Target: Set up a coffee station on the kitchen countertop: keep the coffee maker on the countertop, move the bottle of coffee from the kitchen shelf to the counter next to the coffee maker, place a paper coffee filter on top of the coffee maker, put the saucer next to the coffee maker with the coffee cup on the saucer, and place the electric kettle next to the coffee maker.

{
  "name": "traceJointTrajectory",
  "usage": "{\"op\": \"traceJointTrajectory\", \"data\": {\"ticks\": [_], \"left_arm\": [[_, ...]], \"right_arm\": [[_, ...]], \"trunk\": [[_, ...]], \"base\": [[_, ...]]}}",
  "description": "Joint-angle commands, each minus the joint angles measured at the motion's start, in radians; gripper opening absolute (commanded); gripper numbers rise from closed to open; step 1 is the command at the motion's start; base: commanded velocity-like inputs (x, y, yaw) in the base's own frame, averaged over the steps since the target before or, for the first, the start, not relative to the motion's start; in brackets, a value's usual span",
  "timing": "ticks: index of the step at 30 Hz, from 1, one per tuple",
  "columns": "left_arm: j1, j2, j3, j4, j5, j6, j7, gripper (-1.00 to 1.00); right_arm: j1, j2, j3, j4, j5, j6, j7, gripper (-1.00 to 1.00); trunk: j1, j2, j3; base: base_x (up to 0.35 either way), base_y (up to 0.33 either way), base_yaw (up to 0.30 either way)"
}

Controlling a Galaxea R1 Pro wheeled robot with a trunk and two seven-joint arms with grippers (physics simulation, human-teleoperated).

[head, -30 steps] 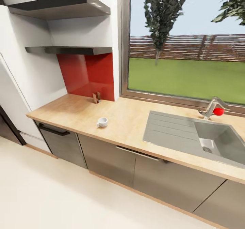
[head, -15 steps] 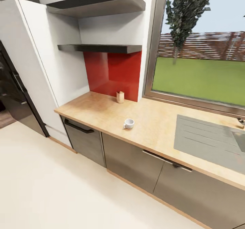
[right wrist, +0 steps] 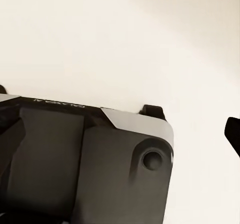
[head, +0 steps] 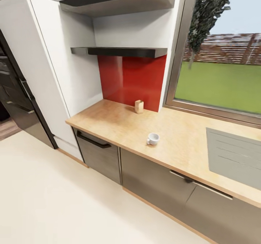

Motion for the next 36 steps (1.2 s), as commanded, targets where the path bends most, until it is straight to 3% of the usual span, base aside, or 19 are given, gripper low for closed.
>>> {"op": "traceJointTrajectory", "data": {"ticks": [1,20,36], "left_arm": [[-0.001,0.000,-0.006,0.000,0.007,-0.003,0.002,1.00],[-0.001,-0.001,-0.003,0.000,0.007,-0.004,-0.003,1.00],[-0.001,0.000,-0.006,0.004,0.005,-0.016,-0.004,1.00]], "right_arm": [[-0.001,0.000,-0.003,0.000,0.010,0.001,-0.005,1.00],[-0.001,-0.001,-0.006,-0.002,0.005,0.000,-0.008,1.00],[-0.001,-0.001,-0.008,-0.002,0.004,0.001,-0.009,1.00]], "trunk": [[0.001,-0.002,-0.002],[0.001,-0.002,-0.002],[0.001,-0.002,-0.002]], "base": [[0.237,0.264,0.000],[0.251,0.250,-0.010],[0.189,0.148,-0.258]]}}
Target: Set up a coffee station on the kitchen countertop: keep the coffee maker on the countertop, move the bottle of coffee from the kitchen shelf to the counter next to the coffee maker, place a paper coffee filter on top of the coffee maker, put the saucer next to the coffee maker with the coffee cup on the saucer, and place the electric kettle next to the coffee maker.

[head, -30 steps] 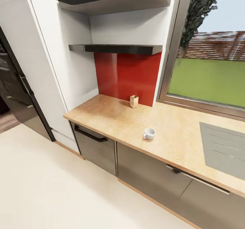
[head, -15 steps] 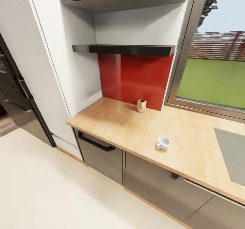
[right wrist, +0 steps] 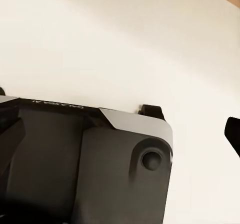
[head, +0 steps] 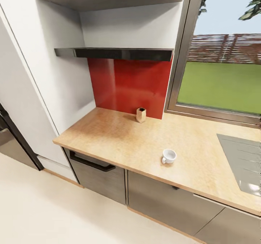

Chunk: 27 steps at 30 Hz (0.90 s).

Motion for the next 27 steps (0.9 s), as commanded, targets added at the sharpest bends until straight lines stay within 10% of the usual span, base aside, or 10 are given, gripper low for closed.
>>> {"op": "traceJointTrajectory", "data": {"ticks": [1,27], "left_arm": [[0.000,0.000,-0.007,0.001,0.006,-0.003,0.002,1.00],[-0.003,0.010,-0.008,-0.005,0.002,-0.003,0.009,1.00]], "right_arm": [[-0.001,0.000,-0.004,0.000,0.010,0.001,-0.004,1.00],[-0.001,0.002,-0.002,0.000,0.010,-0.001,-0.006,1.00]], "trunk": [[0.001,-0.002,-0.002],[0.001,-0.002,0.002]], "base": [[0.016,0.009,-0.100],[-0.019,0.019,-0.090]]}}
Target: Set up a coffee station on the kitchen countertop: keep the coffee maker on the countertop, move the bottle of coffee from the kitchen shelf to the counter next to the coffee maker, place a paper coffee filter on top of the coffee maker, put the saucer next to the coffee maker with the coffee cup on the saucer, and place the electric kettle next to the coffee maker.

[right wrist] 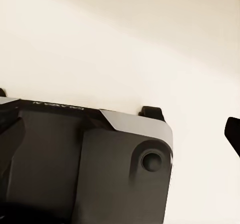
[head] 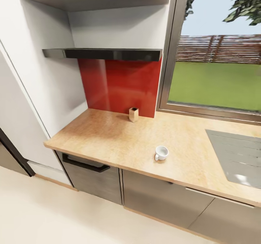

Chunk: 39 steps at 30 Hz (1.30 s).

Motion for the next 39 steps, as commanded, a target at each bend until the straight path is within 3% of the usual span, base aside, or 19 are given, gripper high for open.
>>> {"op": "traceJointTrajectory", "data": {"ticks": [1,6,9,13,20,24,26,27,29,33,36,39], "left_arm": [[-0.003,0.001,-0.007,-0.001,0.007,-0.003,0.003,1.00],[-0.009,-0.002,-0.009,-0.006,-0.001,-0.003,0.004,1.00],[-0.011,-0.004,-0.010,-0.007,-0.003,-0.001,0.004,1.00],[-0.012,-0.003,-0.009,-0.007,0.004,0.010,0.003,1.00],[-0.025,-0.004,-0.009,-0.006,0.000,0.015,-0.002,1.00],[-0.031,-0.001,-0.011,-0.006,-0.005,0.016,-0.001,1.00],[-0.032,-0.001,-0.011,-0.005,-0.006,0.016,-0.001,1.00],[-0.032,-0.001,-0.011,-0.005,-0.006,0.016,-0.001,1.00],[-0.033,-0.001,-0.011,-0.005,-0.006,0.017,-0.001,1.00],[-0.033,-0.001,-0.011,-0.005,-0.005,0.017,-0.003,1.00],[-0.033,-0.001,-0.012,-0.005,-0.005,0.017,-0.005,1.00],[-0.033,0.000,-0.012,-0.005,-0.005,0.017,-0.006,1.00]], "right_arm": [[-0.001,0.001,-0.003,0.000,0.010,0.000,-0.005,1.00],[-0.001,0.007,-0.003,-0.032,0.009,0.000,-0.004,1.00],[-0.001,0.017,-0.002,-0.122,0.009,-0.001,-0.002,1.00],[-0.001,0.061,0.000,-0.242,0.009,-0.006,-0.001,1.00],[-0.001,0.061,0.016,-0.384,0.008,-0.096,0.002,1.00],[-0.001,0.061,0.130,-0.427,0.008,-0.155,0.004,1.00],[-0.001,0.061,0.237,-0.462,0.008,-0.173,0.021,1.00],[-0.001,0.061,0.264,-0.472,0.007,-0.176,0.031,1.00],[-0.001,0.061,0.356,-0.520,0.004,-0.183,0.088,1.00],[-0.001,0.061,0.434,-0.644,0.003,-0.183,0.213,1.00],[-0.001,0.061,0.452,-0.781,0.002,-0.177,0.274,1.00],[-0.001,0.061,0.456,-0.874,0.001,-0.153,0.288,1.00]], "trunk": [[0.000,-0.002,-0.002],[0.000,-0.002,-0.002],[0.000,-0.002,-0.002],[0.000,-0.002,-0.002],[0.000,-0.002,-0.002],[0.000,-0.002,-0.002],[0.000,-0.002,-0.002],[0.000,-0.002,-0.002],[0.000,-0.002,-0.002],[0.000,-0.002,-0.002],[0.000,-0.002,-0.002],[0.000,-0.002,-0.002]], "base": [[-0.154,0.142,-0.186],[-0.057,0.053,-0.069],[-0.012,0.011,-0.014],[-0.003,0.003,-0.004],[0.000,0.000,0.000],[0.000,0.000,0.000],[0.000,0.000,0.000],[0.000,0.000,0.000],[0.000,0.000,0.000],[0.000,0.000,0.000],[0.000,0.000,0.000],[0.000,0.000,0.000]]}}
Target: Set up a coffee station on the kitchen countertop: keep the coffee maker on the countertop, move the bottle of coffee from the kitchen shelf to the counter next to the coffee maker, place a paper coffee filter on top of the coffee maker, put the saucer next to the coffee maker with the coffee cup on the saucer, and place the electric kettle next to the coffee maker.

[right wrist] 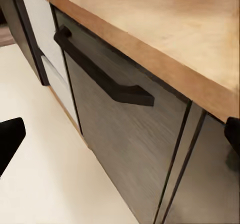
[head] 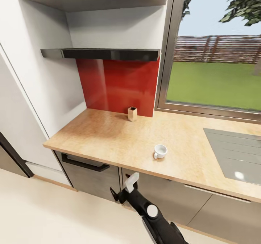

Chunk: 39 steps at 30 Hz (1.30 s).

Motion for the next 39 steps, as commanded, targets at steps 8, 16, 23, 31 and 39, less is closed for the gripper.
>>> {"op": "traceJointTrajectory", "data": {"ticks": [8,16,23,31,39], "left_arm": [[0.000,0.002,-0.006,0.001,0.008,-0.003,0.000,1.00],[0.000,0.004,-0.007,0.002,0.008,-0.003,0.000,1.00],[0.001,0.006,-0.007,0.002,0.008,-0.003,0.000,1.00],[0.001,0.006,-0.008,0.003,0.008,-0.003,0.000,1.00],[0.001,0.006,-0.008,0.002,0.006,0.004,-0.001,1.00]], "right_arm": [[-0.001,0.000,0.002,-0.299,0.010,0.169,0.013,1.00],[-0.001,0.000,0.008,-0.505,-0.007,0.302,0.009,1.00],[-0.017,0.000,0.001,-0.549,-0.115,0.419,-0.230,1.00],[-0.134,0.000,-0.020,-0.553,-0.141,0.463,-0.594,1.00],[-0.250,0.000,-0.243,-0.551,-0.142,0.729,-0.646,1.00]], "trunk": [[0.001,-0.002,-0.002],[0.001,-0.002,-0.002],[0.001,-0.002,-0.002],[0.001,-0.002,-0.002],[0.001,-0.002,-0.002]], "base": [[0.000,0.000,0.000],[0.000,0.000,0.000],[0.000,0.000,0.000],[0.000,0.000,0.000],[0.000,0.000,0.000]]}}
